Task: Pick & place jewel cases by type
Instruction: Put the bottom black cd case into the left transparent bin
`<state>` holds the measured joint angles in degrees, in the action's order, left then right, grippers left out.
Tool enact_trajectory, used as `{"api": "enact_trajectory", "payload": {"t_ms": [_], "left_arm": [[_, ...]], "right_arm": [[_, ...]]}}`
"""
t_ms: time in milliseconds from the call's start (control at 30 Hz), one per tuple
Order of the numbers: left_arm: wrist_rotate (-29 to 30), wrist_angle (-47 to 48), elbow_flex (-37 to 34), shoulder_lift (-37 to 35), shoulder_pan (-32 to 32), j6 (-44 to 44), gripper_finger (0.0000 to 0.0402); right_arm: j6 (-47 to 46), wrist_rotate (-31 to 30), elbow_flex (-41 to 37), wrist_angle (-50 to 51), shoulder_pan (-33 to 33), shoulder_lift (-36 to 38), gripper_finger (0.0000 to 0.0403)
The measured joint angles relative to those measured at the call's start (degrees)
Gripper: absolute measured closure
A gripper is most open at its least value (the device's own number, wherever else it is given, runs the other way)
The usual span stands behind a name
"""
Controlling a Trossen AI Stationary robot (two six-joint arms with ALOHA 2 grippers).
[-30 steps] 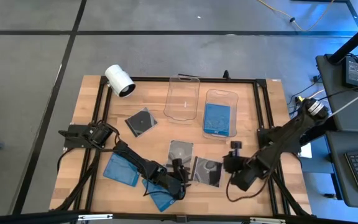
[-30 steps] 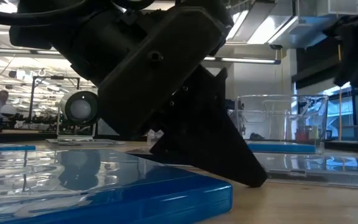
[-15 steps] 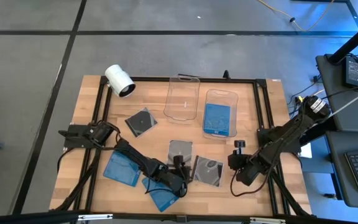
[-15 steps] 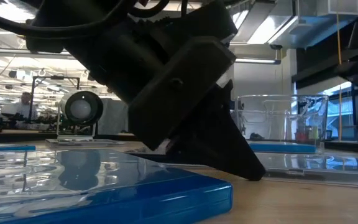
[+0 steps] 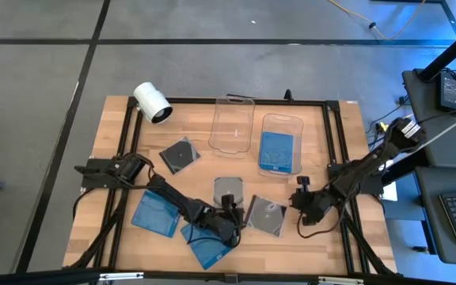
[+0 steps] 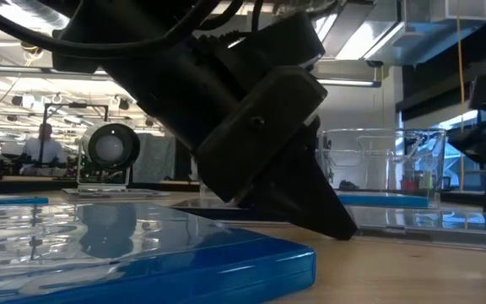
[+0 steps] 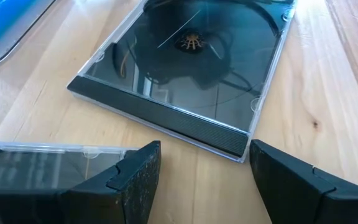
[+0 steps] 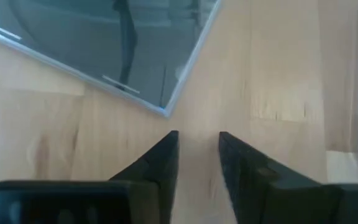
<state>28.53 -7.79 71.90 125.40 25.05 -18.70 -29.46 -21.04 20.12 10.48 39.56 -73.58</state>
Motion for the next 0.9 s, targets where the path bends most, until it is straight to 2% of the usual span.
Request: {"api": "enact_trajectory", "payload": {"t_ms": [300,500,633,733,900], "left_arm": [[-0.4,-0.1,0.0,0.0,-0.7,2.5,0.0162],[-1.5,-0.6,-0.1,-0.1,-1.0,3.1,0.0162],[-4.7,-0.6,-0.1,-0.1,-1.5,3.3,0.0162],[-7.3,0.0,-0.1,-0.1,-2.1,2.8,0.0162],[-9.7,1.2,-0.1,-0.2,-2.8,-4.1,0.0162]], "right_arm": [[9.2,3.0,-2.9,-12.0,-0.8,-0.3,0.0283],[5.8,4.9,-2.9,-12.4,-0.8,-0.3,0.0283],[1.4,8.5,-2.6,-11.6,-0.8,-0.1,0.0282],[1.3,9.6,-2.6,-11.7,-0.8,-0.1,0.0282],[1.4,9.9,-2.6,-11.3,-0.7,-0.1,0.0282]]}}
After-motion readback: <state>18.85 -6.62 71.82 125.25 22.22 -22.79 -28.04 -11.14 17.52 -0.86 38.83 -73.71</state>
